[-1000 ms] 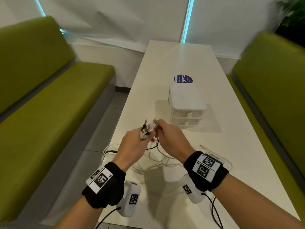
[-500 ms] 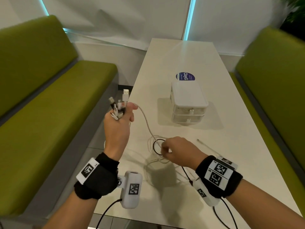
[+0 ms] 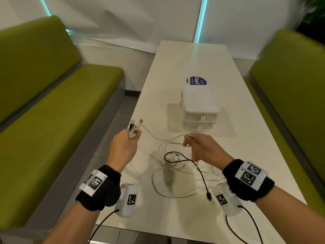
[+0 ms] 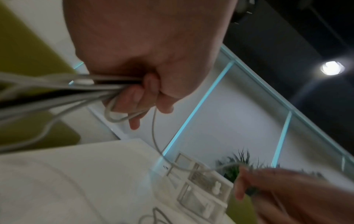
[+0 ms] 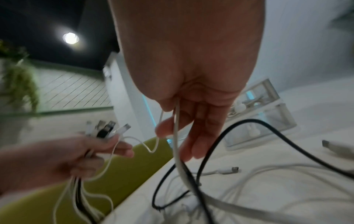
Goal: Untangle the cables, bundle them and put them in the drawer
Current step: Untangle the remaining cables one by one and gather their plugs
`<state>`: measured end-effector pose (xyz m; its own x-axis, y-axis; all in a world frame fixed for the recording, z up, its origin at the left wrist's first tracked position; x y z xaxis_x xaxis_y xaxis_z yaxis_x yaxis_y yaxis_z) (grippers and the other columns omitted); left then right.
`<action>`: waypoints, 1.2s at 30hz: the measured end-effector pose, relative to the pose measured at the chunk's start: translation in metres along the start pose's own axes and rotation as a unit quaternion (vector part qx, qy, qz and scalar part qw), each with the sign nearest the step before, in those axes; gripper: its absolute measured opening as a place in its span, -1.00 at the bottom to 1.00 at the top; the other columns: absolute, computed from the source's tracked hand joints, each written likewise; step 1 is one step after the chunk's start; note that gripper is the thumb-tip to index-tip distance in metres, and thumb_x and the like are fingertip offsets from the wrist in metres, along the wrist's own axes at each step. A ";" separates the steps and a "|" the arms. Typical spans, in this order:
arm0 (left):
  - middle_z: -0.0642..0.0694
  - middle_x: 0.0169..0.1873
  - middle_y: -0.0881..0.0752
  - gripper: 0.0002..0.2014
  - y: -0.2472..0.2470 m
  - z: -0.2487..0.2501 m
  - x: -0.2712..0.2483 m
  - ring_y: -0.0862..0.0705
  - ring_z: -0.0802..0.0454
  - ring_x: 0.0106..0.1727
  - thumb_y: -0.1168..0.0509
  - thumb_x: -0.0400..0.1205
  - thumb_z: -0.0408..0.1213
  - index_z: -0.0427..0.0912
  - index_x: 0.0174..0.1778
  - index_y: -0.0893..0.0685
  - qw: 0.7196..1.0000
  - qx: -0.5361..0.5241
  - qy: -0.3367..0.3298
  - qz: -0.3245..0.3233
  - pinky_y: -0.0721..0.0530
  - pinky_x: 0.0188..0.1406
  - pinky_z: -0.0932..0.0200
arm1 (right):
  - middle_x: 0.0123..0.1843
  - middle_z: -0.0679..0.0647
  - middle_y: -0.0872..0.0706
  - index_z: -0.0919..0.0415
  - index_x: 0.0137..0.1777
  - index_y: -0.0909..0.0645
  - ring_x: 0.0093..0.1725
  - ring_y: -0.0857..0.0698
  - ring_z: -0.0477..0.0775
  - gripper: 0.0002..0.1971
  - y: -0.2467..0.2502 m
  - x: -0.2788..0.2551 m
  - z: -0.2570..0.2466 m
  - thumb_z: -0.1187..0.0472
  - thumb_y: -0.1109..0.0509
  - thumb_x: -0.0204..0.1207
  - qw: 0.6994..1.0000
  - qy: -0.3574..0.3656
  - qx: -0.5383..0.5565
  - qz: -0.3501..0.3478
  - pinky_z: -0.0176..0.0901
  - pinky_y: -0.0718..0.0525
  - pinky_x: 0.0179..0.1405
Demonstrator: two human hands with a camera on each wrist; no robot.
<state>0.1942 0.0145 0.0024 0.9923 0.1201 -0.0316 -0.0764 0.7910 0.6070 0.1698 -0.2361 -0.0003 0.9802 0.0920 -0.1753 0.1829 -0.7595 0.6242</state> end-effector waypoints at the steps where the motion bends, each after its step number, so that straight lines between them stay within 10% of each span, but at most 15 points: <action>1: -0.14 -0.23 -0.67 -0.69 0.002 0.004 -0.003 -0.55 -0.10 -0.23 -0.17 0.75 -0.06 -0.23 -0.10 -0.62 0.999 0.021 -0.024 0.029 -0.39 -0.36 0.08 | -0.48 0.17 -0.75 0.15 -0.05 -0.66 -0.41 -0.73 0.03 -0.59 0.003 -0.001 0.000 -0.09 -0.09 0.76 0.999 -0.016 0.050 -0.008 -0.13 -0.70 -0.23; 5: -0.02 0.42 -0.54 -0.55 0.007 0.032 -0.017 -0.51 0.24 0.25 -0.17 0.77 -0.15 -0.13 0.60 -0.40 0.983 -0.024 -0.130 0.127 -0.44 0.20 0.32 | -0.22 0.28 -0.84 0.26 0.12 -0.62 -0.16 -0.81 0.25 -0.46 0.010 -0.003 -0.008 -0.18 0.00 0.76 0.982 -0.050 0.172 -0.057 0.12 -0.77 -0.09; 9: -0.02 0.53 -0.46 -0.50 0.002 0.045 -0.027 -0.45 0.22 0.46 -0.17 0.76 -0.16 -0.05 0.65 -0.30 0.962 -0.084 -0.209 0.153 -0.42 0.38 0.33 | -0.05 0.16 -0.85 0.12 0.14 -0.64 0.01 -0.80 0.28 -0.48 0.021 -0.004 -0.015 -0.25 0.00 0.72 0.979 -0.052 0.198 -0.016 0.16 -0.76 0.04; 14: -0.05 0.51 -0.43 -0.50 0.009 0.035 -0.026 -0.46 0.13 0.52 -0.18 0.77 -0.23 0.04 0.65 -0.29 0.934 -0.199 -0.220 0.200 -0.45 0.48 0.25 | -0.11 0.00 -0.68 0.23 0.08 -0.68 -0.07 -0.63 0.05 -0.50 0.046 -0.016 -0.043 -0.04 0.04 0.79 0.979 0.091 -0.165 0.080 -0.06 -0.51 -0.01; 16: -0.09 0.48 -0.43 -0.54 0.015 0.030 -0.025 -0.48 0.08 0.51 -0.19 0.76 -0.31 -0.03 0.61 -0.38 0.916 -0.262 -0.214 0.217 -0.47 0.51 0.12 | -0.25 -0.07 -0.66 0.25 0.02 -0.70 -0.23 -0.60 -0.12 -0.50 0.055 -0.016 -0.046 -0.04 0.01 0.79 0.984 0.073 -0.147 0.063 -0.15 -0.49 -0.10; 19: -0.25 0.42 -0.51 -0.64 0.017 0.032 -0.031 -0.57 -0.03 0.44 -0.22 0.75 -0.34 0.17 0.39 -0.52 0.902 -0.285 -0.240 0.216 -0.59 0.40 -0.09 | -0.32 0.11 -0.76 0.30 -0.06 -0.71 -0.33 -0.70 -0.09 -0.51 0.062 -0.014 -0.047 -0.06 -0.10 0.76 0.999 0.036 0.007 0.028 -0.11 -0.69 -0.12; 23: -0.11 0.13 -0.72 -0.86 0.007 0.034 -0.039 -0.69 -0.02 0.13 -0.22 0.75 -0.29 -0.14 0.18 -0.44 0.897 -0.328 -0.213 0.207 -0.60 0.17 -0.24 | -0.05 0.25 -0.83 0.38 0.05 -0.70 -0.11 -0.80 0.17 -0.57 0.066 -0.019 -0.063 0.02 -0.16 0.76 0.989 0.049 0.131 0.042 0.12 -0.79 -0.04; 28: 0.25 -0.37 -0.60 -0.78 -0.008 0.033 -0.041 -0.52 0.27 -0.32 -0.24 0.73 -0.31 -0.02 -0.21 -0.67 0.938 -0.287 -0.163 0.105 -0.47 -0.21 0.40 | 0.02 0.14 -0.83 0.29 0.07 -0.71 0.01 -0.82 0.12 -0.66 0.069 -0.022 -0.077 0.07 -0.18 0.76 0.983 0.109 0.131 0.073 0.17 -0.78 0.01; 36: 0.15 0.14 -0.77 -0.76 -0.017 0.059 -0.047 -0.64 0.36 -0.28 -0.21 0.73 -0.17 0.07 0.27 -0.66 0.947 -0.252 -0.194 -0.031 -0.51 -0.18 0.51 | -0.04 0.30 -0.83 0.47 0.03 -0.66 0.02 -0.81 0.20 -0.62 0.055 -0.033 -0.101 0.18 -0.11 0.78 0.967 0.178 0.184 -0.005 0.20 -0.73 0.10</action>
<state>0.1549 -0.0405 0.0405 0.9502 -0.0887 0.2989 0.0440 0.9872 0.1532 0.1547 -0.2162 0.1165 0.9547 0.2658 0.1334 0.2170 -0.9293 0.2989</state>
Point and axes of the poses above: each hand's wrist, its own x-axis towards the middle knuckle, its own y-axis out of the back of the hand, z = x × y, the point moved 4 cm from there along x, towards the middle knuckle
